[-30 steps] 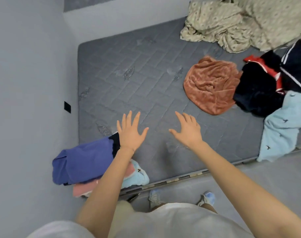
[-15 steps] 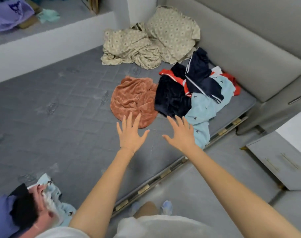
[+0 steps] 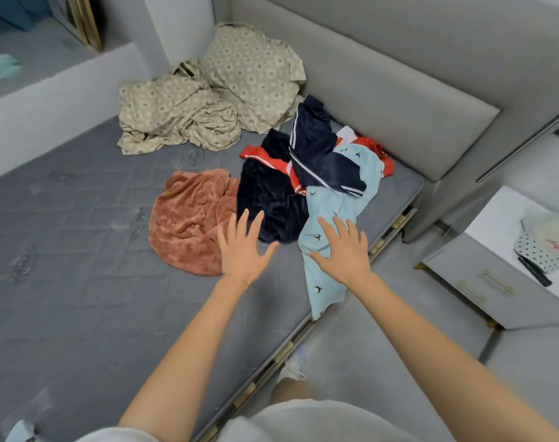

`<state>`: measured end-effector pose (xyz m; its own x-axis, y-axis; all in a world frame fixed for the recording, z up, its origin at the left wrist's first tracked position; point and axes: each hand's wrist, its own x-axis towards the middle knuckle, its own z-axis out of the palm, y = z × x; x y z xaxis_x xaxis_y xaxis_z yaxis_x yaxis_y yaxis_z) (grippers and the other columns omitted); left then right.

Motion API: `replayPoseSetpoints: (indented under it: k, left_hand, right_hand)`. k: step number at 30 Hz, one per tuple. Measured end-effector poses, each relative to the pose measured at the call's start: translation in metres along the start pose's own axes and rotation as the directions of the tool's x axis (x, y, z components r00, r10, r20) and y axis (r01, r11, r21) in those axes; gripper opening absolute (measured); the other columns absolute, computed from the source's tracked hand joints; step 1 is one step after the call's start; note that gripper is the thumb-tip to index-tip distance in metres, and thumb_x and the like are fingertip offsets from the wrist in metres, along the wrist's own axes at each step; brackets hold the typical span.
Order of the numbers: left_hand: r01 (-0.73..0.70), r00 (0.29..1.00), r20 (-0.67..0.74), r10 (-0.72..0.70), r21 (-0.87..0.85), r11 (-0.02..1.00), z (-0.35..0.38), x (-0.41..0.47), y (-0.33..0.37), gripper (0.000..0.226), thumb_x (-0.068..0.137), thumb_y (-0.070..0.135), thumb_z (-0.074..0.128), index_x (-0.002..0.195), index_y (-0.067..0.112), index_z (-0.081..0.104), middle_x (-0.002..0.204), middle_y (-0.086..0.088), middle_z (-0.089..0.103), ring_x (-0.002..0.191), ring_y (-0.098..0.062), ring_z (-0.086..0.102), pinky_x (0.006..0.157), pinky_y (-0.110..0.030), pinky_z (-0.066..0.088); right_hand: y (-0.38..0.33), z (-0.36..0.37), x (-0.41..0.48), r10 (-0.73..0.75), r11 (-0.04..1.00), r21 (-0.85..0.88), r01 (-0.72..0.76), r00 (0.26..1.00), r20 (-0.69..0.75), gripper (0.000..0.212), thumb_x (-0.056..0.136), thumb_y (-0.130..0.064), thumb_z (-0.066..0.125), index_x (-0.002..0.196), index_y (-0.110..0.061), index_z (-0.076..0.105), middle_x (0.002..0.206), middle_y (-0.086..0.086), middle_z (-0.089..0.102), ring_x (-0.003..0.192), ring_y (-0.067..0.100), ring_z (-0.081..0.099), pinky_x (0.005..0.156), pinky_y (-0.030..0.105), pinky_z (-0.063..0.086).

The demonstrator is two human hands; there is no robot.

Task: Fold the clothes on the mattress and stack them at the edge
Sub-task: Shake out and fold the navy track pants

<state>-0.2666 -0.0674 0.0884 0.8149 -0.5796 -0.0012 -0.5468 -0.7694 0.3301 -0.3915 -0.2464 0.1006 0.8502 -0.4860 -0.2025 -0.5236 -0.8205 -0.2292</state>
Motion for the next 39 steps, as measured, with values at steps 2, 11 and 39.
replayPoseSetpoints:
  k: [2, 11, 39]
  left_hand:
    - [-0.013, 1.0, 0.003, 0.013, 0.012, 1.0, 0.002, 0.023, 0.003, 0.069, 0.092, 0.058, 0.044, 0.152, 0.033, 0.019, 0.161, -0.003, 0.012, 0.148, -0.024, 0.0, 0.117, -0.05, -0.007]
    - [-0.055, 0.997, 0.061, 0.052, 0.042, 0.998, 0.013, 0.132, 0.029, 0.072, 0.092, 0.058, 0.044, 0.152, 0.031, 0.016, 0.161, -0.003, 0.011, 0.148, -0.025, -0.001, 0.117, -0.049, -0.008]
    - [0.714, 0.7, 0.485, -0.524, -0.469, 0.519, 0.277, 0.449, 0.115, 0.089, 0.088, 0.051, 0.059, 0.153, 0.022, 0.007, 0.152, -0.007, 0.035, 0.135, -0.032, 0.038, 0.11, -0.049, 0.033]
  right_hand:
    - [0.013, -0.006, 0.016, 0.028, 1.0, -0.001, -0.028, 1.0, -0.004, 0.078, 0.09, -0.056, 0.049, 0.153, -0.032, 0.011, 0.161, 0.005, 0.011, 0.147, 0.031, 0.005, 0.115, 0.054, 0.011]
    - [0.07, -0.042, 0.097, 0.151, 0.987, 0.051, -0.149, 0.988, -0.04, 0.078, 0.09, -0.056, 0.051, 0.153, -0.03, 0.012, 0.161, 0.006, 0.01, 0.148, 0.031, 0.004, 0.117, 0.053, 0.011]
    - [0.251, 0.053, 0.511, -0.008, 0.962, 0.261, -0.079, 0.948, 0.318, 0.089, 0.085, -0.054, 0.062, 0.153, -0.028, 0.011, 0.161, 0.005, 0.008, 0.148, 0.027, 0.006, 0.117, 0.047, 0.018]
